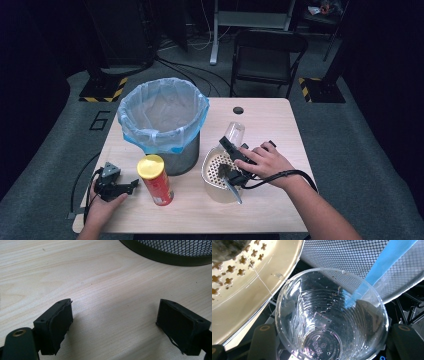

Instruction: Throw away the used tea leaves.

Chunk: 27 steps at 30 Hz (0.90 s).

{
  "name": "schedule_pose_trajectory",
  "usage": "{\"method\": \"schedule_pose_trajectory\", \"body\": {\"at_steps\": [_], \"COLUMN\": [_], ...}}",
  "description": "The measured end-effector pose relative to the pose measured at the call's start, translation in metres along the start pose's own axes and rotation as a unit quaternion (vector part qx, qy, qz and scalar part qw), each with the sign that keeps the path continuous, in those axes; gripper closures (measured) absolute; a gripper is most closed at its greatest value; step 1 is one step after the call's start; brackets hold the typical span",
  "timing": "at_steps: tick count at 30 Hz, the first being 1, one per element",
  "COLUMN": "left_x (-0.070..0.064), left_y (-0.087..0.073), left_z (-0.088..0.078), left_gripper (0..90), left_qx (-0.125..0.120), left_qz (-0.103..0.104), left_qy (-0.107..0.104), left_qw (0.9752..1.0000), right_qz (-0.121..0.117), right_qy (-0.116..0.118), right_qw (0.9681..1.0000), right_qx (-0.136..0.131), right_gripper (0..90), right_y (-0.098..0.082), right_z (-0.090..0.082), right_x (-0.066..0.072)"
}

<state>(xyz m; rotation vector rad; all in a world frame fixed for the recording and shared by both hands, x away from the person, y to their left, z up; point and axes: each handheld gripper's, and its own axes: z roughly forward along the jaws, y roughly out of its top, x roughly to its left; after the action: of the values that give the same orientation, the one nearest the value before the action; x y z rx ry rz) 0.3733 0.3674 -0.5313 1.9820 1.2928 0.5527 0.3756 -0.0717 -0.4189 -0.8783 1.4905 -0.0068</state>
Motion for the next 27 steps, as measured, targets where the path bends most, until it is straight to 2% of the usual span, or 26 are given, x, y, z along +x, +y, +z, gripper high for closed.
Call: {"method": "schedule_pose_trajectory", "body": {"at_steps": [12,13,15,16,17,19,20,21,22,23,25,26,27], "left_x": [0.000,0.000,0.000,0.000,0.000,0.000,0.000,0.000,0.000,0.000,0.000,0.000,0.000], "left_y": [0.000,0.000,0.000,0.000,0.000,0.000,0.000,0.000,0.000,0.000,0.000,0.000,0.000], "left_z": [0.000,0.000,0.000,0.000,0.000,0.000,0.000,0.000,0.000,0.000,0.000,0.000,0.000], "left_gripper": [13.1,13.1,13.2,13.1,13.1,13.1,13.1,13.1,13.1,13.1,13.1,13.1,13.1], "left_qx": [0.000,0.000,0.000,0.000,0.000,0.000,0.000,0.000,0.000,0.000,0.000,0.000,0.000], "left_qz": [0.000,0.000,0.000,0.000,0.000,0.000,0.000,-0.001,0.000,0.000,-0.001,0.000,0.000], "left_qy": [0.000,0.000,0.000,0.000,0.000,0.000,0.000,0.000,0.000,0.000,0.000,0.000,0.000], "left_qw": [1.0000,1.0000,1.0000,1.0000,1.0000,1.0000,1.0000,1.0000,1.0000,1.0000,1.0000,1.0000,1.0000], "right_qz": [0.002,0.004,0.021,0.037,0.051,0.056,0.076,0.079,0.110,0.110,0.158,0.158,0.171], "right_qy": [-0.022,-0.014,-0.018,-0.031,-0.034,-0.040,-0.081,-0.082,-0.094,-0.094,-0.107,-0.107,-0.106], "right_qw": [0.9998,0.9999,0.9996,0.9988,0.9981,0.9976,0.9937,0.9935,0.9894,0.9894,0.9816,0.9816,0.9796], "right_qx": [0.004,0.001,0.005,0.007,0.008,0.006,0.014,0.008,0.011,0.011,0.009,0.009,0.008], "right_gripper": [36.2,36.0,36.0,35.8,35.7,35.7,35.7,35.7,35.6,35.6,35.7,35.7,35.7], "right_y": [0.001,0.001,0.001,0.002,0.002,0.002,0.003,0.003,0.004,0.004,0.005,0.005,0.005], "right_z": [-0.003,-0.004,-0.005,-0.006,-0.006,-0.006,-0.008,-0.008,-0.010,-0.010,-0.012,-0.012,-0.012], "right_x": [0.000,0.002,0.003,0.000,0.000,0.000,0.000,-0.001,0.001,0.001,0.000,0.000,-0.001]}}
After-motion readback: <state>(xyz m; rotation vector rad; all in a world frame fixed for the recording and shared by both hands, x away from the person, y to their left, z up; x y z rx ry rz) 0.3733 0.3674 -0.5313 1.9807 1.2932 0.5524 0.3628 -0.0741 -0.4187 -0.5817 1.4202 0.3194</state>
